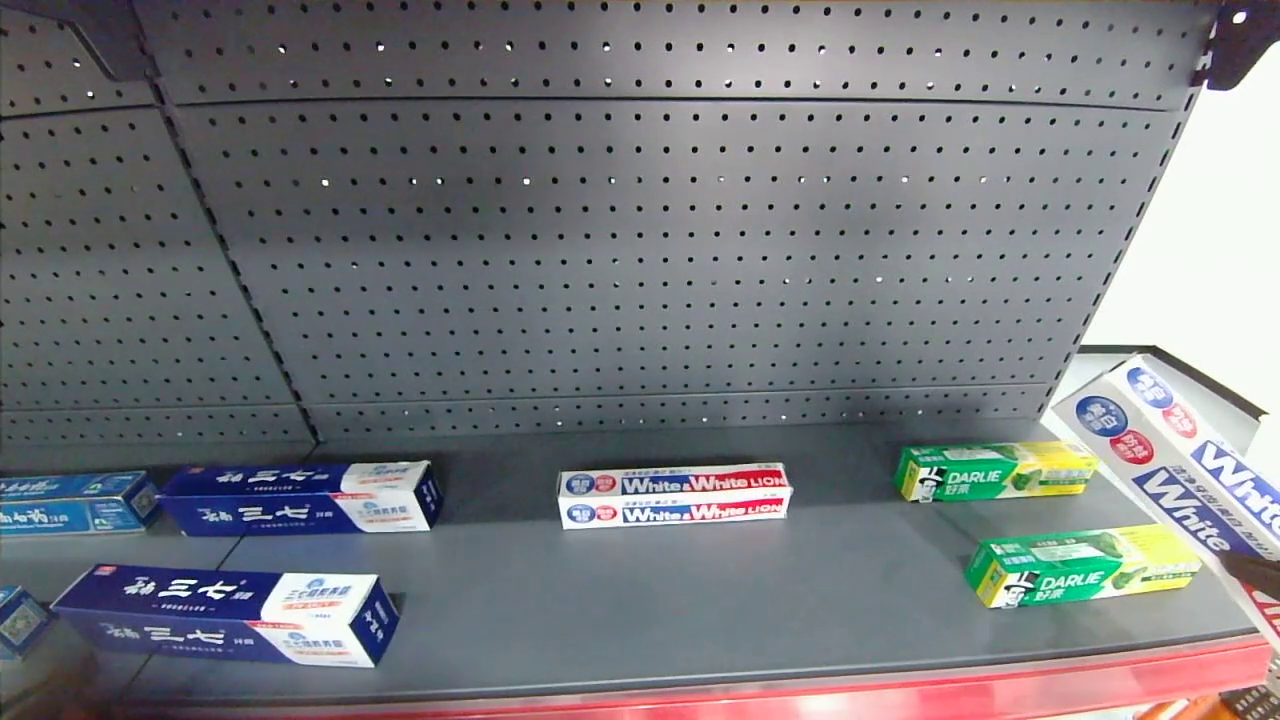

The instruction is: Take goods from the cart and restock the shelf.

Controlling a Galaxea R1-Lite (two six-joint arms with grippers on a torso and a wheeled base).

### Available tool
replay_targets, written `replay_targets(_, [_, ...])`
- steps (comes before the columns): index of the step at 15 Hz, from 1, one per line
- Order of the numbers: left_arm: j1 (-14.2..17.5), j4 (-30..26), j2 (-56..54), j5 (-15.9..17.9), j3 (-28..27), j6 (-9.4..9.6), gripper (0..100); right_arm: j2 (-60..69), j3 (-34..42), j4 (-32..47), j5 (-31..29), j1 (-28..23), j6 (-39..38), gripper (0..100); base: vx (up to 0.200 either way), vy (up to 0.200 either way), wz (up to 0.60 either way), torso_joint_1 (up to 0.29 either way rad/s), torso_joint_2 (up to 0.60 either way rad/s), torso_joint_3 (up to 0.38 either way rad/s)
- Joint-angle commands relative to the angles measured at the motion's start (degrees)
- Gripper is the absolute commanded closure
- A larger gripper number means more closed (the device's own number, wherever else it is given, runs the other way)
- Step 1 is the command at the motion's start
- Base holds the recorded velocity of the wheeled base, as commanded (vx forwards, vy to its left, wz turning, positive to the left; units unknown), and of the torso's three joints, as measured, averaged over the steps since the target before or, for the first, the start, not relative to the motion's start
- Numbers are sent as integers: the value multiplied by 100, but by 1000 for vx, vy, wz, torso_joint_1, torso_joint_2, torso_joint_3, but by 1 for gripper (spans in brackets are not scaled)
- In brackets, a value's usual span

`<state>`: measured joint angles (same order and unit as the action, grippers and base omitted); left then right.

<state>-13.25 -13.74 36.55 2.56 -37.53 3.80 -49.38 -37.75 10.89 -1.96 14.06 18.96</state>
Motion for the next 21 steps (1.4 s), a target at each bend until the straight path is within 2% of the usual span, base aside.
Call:
replay_targets(1, [-565,548,1170,8,-175,-11,0,17,49,1,3,27,-76,100,0,0,0,0,0,0])
replay_targets(4, [-617,680,2155,8,-623,-55,0,122,198,1,-6,-17,-103,100,0,0,0,0,0,0])
replay_targets(6, [-696,1049,2788,16,-764,-134,0,219,339,-8,-15,-26,-103,100,0,0,0,0,0,0])
replay_targets(8, [-846,1664,3587,8,-834,-152,0,307,400,-8,-15,-52,-103,100,0,0,0,0,0,0])
replay_targets(10, [-881,1840,4168,8,-1098,-143,0,315,400,1,-15,-52,-103,100,0,0,0,0,0,0])
replay_targets(13, [-890,1831,5011,-54,-1792,-143,0,289,374,1,-23,-52,-103,100,0,0,0,0,0,0])
replay_targets(15, [-1039,1822,5372,-115,-2126,-152,0,280,356,-8,-15,-87,-103,100,0,0,0,0,0,0])
replay_targets(17, [-1083,1813,5600,-142,-2329,-161,0,280,365,-8,-23,-96,-103,100,0,0,0,0,0,0])
replay_targets(18, [-1118,1796,5837,-318,-2522,-178,0,280,374,-8,-23,-96,-103,100,0,0,0,0,0,0])
replay_targets(20, [-1127,1787,5943,-405,-2601,-222,0,280,365,-8,-23,-96,-103,100,0,0,0,0,0,0])
replay_targets(21, [-1356,1813,6294,-660,-3014,-477,0,280,348,-8,-32,-96,-103,100,0,0,0,0,0,0])
